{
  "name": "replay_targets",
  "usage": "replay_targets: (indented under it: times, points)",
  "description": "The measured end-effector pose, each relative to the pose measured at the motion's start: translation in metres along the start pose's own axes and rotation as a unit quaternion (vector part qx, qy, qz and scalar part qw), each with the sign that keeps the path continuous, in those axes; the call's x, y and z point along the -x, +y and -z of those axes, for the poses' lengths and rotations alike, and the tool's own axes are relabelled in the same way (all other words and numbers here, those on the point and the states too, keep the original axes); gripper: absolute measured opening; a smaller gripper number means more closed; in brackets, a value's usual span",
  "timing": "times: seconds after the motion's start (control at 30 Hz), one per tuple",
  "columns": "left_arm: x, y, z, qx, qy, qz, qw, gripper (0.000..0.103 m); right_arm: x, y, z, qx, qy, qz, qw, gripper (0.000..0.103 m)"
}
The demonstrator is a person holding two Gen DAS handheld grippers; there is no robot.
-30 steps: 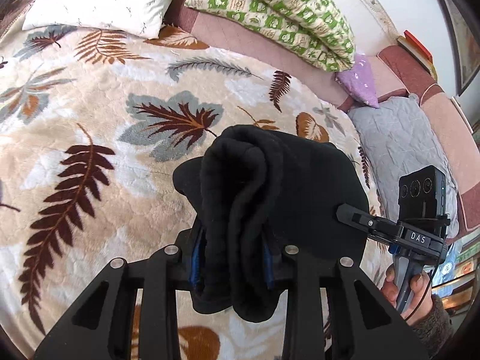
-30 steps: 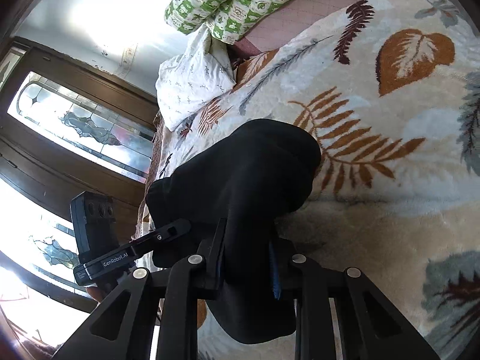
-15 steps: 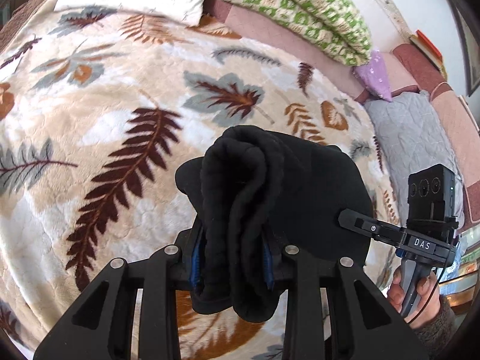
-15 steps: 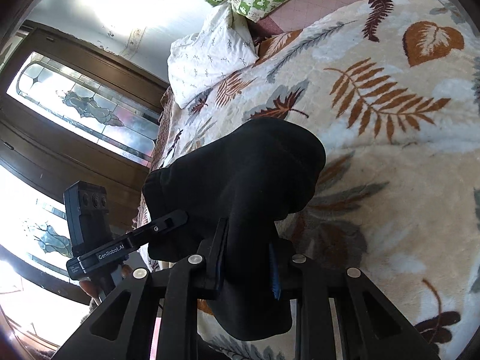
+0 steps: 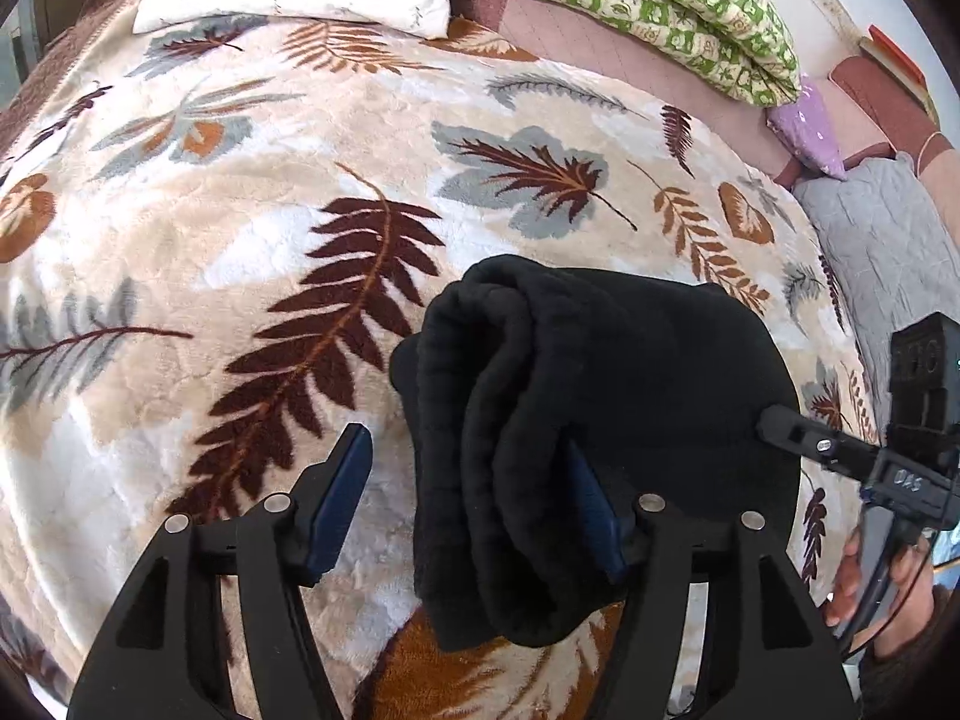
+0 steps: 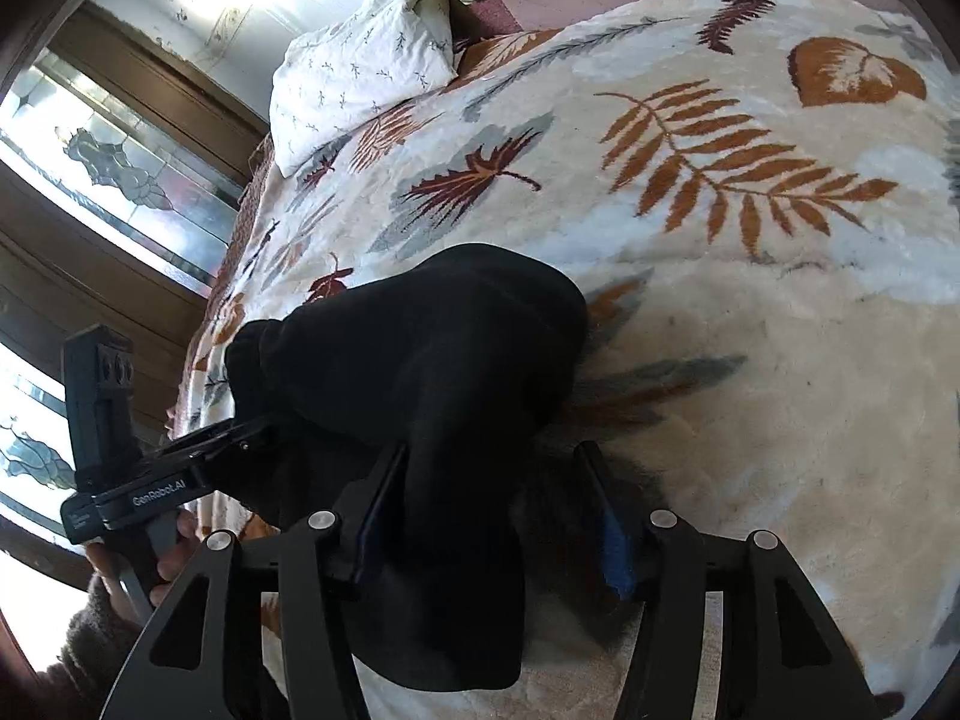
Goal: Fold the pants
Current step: 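Open the left tool and lift both tools away from the folded pants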
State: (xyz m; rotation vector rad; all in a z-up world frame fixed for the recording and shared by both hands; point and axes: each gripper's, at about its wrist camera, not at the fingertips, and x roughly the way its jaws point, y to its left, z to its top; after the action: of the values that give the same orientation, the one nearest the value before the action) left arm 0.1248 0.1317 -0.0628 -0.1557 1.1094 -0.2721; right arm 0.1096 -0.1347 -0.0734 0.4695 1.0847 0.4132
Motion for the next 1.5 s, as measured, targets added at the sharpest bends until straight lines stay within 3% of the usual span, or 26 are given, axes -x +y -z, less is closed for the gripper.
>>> replay_targets:
  times: [0.2,0.27,0.33,0.47,0.57,0.73,0.8,0.87,1.0,1.5]
  points:
    - [0.035,-0.005,0.014,-0.001,-0.049,-0.032,0.9983,0.064,0.057,0.018,0.002,0.019,-0.046,0.026,0.998,0.059]
    - [0.048,-0.011,0.023,-0.004,-0.071,-0.059,0.9957,0.065,0.076,0.033,0.010,0.034,-0.060,0.065,0.995,0.077]
    - [0.059,-0.017,0.032,-0.008,-0.091,-0.092,0.9916,0.065,0.090,0.048,0.021,0.039,-0.083,0.117,0.989,0.101]
    - [0.075,-0.029,0.053,-0.008,-0.118,-0.138,0.9833,0.065,0.100,0.070,0.049,0.061,-0.101,0.198,0.973,0.103]
    - [0.083,-0.038,0.072,-0.010,-0.140,-0.153,0.9783,0.075,0.093,0.078,0.075,0.082,-0.093,0.251,0.960,0.103]
    - [0.086,-0.057,0.089,-0.024,-0.151,-0.177,0.9723,0.078,0.094,0.076,0.107,0.081,-0.118,0.262,0.954,0.103]
    - [0.088,-0.063,0.094,-0.021,-0.153,-0.172,0.9728,0.079,0.099,0.074,0.113,0.080,-0.121,0.254,0.956,0.103]
    - [0.092,-0.068,0.097,-0.017,-0.159,-0.168,0.9728,0.088,0.105,0.075,0.115,0.080,-0.129,0.253,0.956,0.103]
    - [0.099,-0.075,0.101,-0.018,-0.172,-0.151,0.9733,0.090,0.114,0.073,0.117,0.079,-0.143,0.252,0.954,0.103]
    - [0.098,-0.082,0.109,-0.027,-0.171,-0.156,0.9724,0.090,0.113,0.068,0.123,0.073,-0.144,0.243,0.956,0.103]
